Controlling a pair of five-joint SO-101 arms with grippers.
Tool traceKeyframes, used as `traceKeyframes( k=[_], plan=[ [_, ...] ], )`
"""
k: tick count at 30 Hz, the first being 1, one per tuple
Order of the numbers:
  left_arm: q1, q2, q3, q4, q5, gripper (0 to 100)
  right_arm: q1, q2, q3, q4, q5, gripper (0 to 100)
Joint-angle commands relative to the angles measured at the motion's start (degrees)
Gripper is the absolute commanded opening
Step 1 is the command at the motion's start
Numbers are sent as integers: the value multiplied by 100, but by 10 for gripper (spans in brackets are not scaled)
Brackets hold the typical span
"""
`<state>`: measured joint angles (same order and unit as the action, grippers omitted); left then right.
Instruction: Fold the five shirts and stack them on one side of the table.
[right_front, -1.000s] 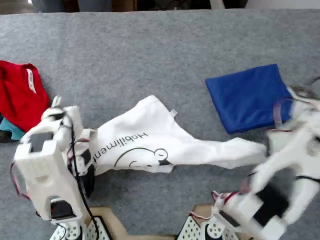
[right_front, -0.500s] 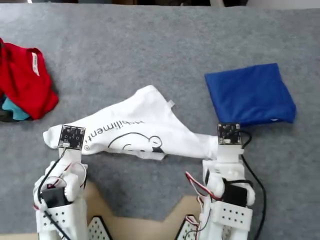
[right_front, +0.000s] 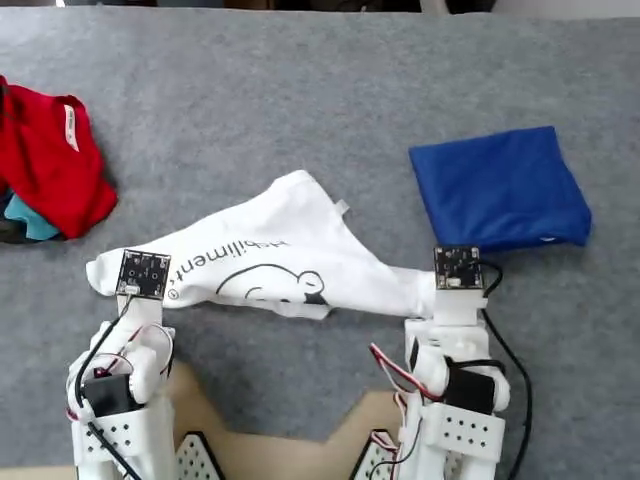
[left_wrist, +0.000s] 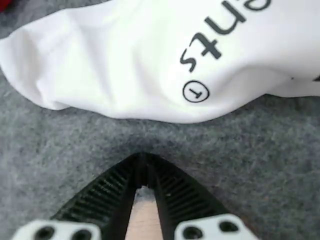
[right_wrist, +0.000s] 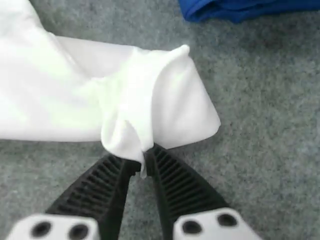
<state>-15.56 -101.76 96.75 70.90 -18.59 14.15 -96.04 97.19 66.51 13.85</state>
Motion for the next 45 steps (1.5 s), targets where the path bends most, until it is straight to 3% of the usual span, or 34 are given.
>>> traceKeyframes(
  k=[1, 45],
  plan=[
    [-22, -202, 57, -70, -53, 30, -53, -40, -4, -105, -53, 15],
    [4, -211, -259, -114, -44, 30, -44, -31, -4, -105, -44, 15]
  ],
)
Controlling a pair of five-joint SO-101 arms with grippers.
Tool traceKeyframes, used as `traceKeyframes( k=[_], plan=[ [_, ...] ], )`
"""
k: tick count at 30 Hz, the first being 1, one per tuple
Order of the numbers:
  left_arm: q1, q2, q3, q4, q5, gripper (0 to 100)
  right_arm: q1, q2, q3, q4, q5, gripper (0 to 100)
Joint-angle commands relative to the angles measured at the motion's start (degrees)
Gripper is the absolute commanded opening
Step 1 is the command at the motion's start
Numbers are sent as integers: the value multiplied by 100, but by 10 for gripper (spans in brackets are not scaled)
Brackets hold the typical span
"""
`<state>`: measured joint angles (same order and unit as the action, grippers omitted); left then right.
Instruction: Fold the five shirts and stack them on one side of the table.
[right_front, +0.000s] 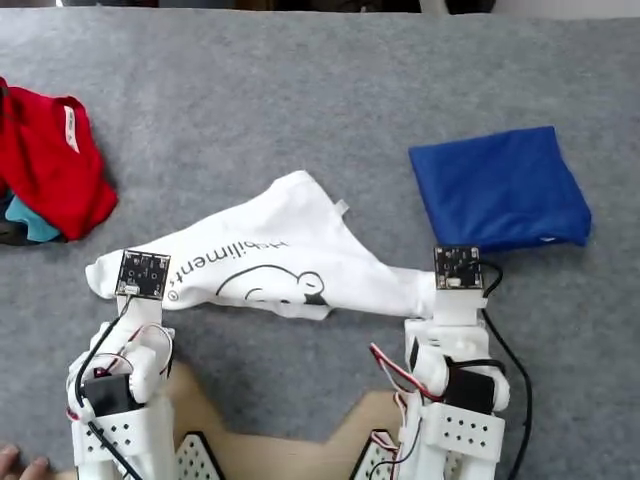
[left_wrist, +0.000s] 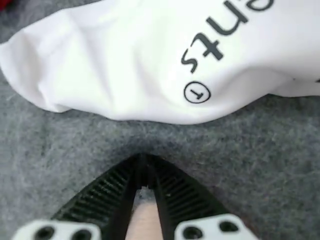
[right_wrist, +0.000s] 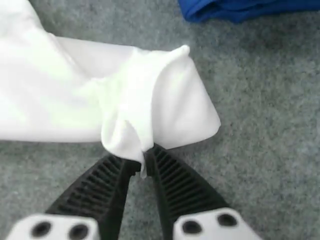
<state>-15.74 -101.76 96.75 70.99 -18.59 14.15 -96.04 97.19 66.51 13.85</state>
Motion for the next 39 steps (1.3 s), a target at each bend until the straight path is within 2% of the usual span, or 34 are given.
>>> traceKeyframes(
  k=[1, 6, 12, 21, 27, 33, 39],
  plan=[
    [101, -211, -523, -70, -70, 30, -44, -31, -4, -105, -44, 15],
    [145, -211, -2642, 264, -53, 30, -44, -31, -4, -105, -35, 15],
    [110, -211, -3670, 862, -62, 30, -44, -31, -4, -105, -35, 15],
    [171, -211, -2651, 888, -44, 30, -44, -31, -4, -105, -35, 15],
    [242, -211, -1402, 352, -44, 30, -44, -48, -4, -105, -35, 15],
    [884, -211, -541, -105, -62, 30, -44, -48, -4, -105, -35, 15],
    [1543, -211, -330, -466, -70, 30, -44, -48, -4, -105, -35, 15]
  ],
)
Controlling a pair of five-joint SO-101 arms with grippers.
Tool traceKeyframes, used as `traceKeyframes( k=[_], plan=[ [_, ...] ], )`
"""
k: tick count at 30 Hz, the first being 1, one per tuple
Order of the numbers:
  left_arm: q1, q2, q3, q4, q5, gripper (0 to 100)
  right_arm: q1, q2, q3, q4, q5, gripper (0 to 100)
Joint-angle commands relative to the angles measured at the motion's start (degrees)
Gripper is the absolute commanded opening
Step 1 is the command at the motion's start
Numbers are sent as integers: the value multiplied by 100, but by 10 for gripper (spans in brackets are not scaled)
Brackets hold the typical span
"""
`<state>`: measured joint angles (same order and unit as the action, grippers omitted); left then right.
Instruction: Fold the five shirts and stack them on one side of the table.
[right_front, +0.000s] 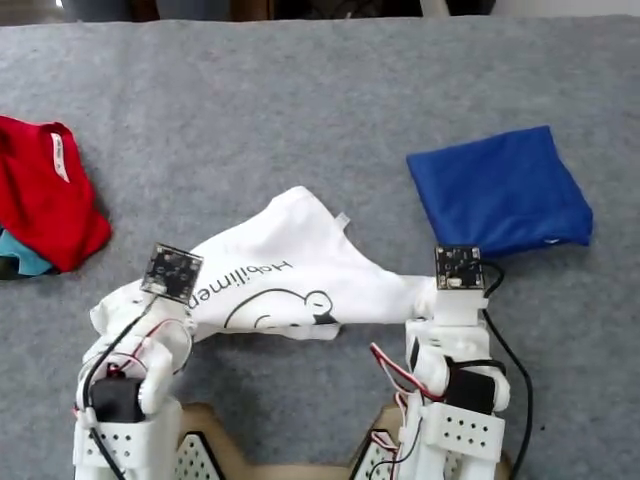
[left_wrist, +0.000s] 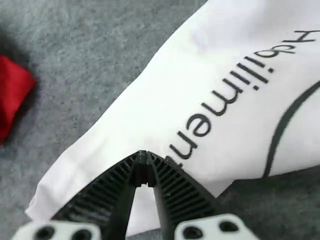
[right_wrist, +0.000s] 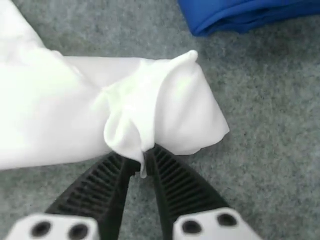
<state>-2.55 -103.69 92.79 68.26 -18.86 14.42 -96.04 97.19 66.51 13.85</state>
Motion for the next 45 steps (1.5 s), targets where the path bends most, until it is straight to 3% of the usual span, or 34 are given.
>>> traceKeyframes(
  k=[1, 8, 13, 26, 31, 38, 42, 45],
  plan=[
    [224, -18, 145, -193, -44, 30, -70, -48, -4, -105, -35, 15],
    [-259, -18, 233, -229, -53, 30, -70, -48, -4, -105, -35, 15],
    [-1288, -18, 22, -264, -26, 30, -70, -48, -4, -105, -35, 15],
    [-2624, -18, -1754, -642, -273, 30, -70, -48, -4, -105, -35, 15],
    [-2404, -9, -2369, -615, -1275, 30, -70, -48, -4, -105, -35, 15],
    [-2958, 53, -3319, -563, -1336, 30, -299, -31, -4, -105, -62, 15],
    [-3231, 88, -3354, -62, -1424, 30, -492, -22, -4, -105, -62, 15],
    [-3257, 440, -3565, 290, -888, 30, -527, -22, -4, -105, -53, 15]
  ],
)
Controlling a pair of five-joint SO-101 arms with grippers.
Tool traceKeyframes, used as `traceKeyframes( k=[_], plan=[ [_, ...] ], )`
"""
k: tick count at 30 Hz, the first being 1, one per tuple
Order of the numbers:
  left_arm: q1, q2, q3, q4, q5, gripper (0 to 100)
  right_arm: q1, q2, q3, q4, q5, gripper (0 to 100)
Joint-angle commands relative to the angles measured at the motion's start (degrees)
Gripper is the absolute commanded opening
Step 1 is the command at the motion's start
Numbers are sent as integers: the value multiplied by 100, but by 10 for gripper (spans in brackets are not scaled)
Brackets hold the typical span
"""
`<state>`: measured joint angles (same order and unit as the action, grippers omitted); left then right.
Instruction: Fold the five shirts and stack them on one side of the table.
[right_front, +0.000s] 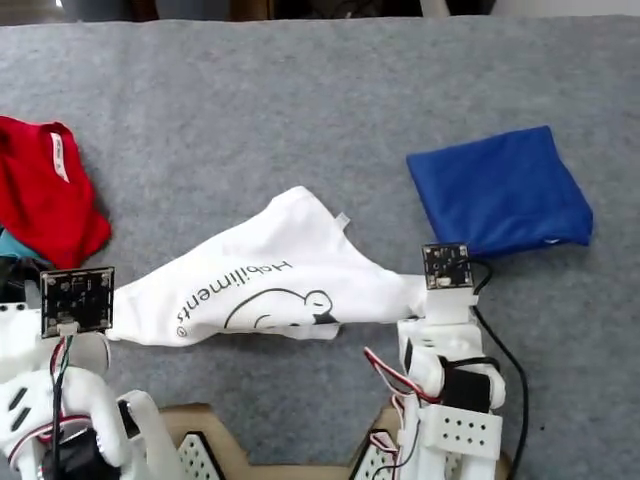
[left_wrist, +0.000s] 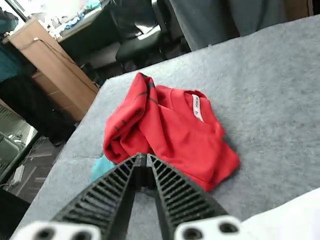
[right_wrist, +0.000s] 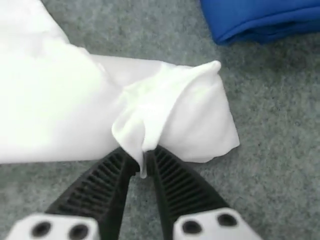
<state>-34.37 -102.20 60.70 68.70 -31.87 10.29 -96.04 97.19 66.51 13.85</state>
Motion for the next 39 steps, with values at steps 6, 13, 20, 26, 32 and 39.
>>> traceKeyframes(
  k=[6, 13, 20, 26, 32, 39],
  plan=[
    [-40, 2189, -1490, 993, 1486, 30, -413, -66, -4, 62, -62, 15],
    [-40, 3895, -2642, 1169, 1776, 30, -536, -66, -101, 132, -26, 15],
    [286, 4765, -3204, 1134, 1785, 30, -26, -48, -1754, 44, 554, 15],
    [1174, 5451, -3811, 1160, 2541, 30, 624, 57, -3090, -88, 747, 14],
    [2448, 6391, -4418, 1134, 3112, 30, 1319, 1042, -4857, 1310, 879, 14],
    [3837, 8079, -5376, 633, 3455, 30, 2224, 2905, -5780, 2048, 2321, 13]
  ],
)
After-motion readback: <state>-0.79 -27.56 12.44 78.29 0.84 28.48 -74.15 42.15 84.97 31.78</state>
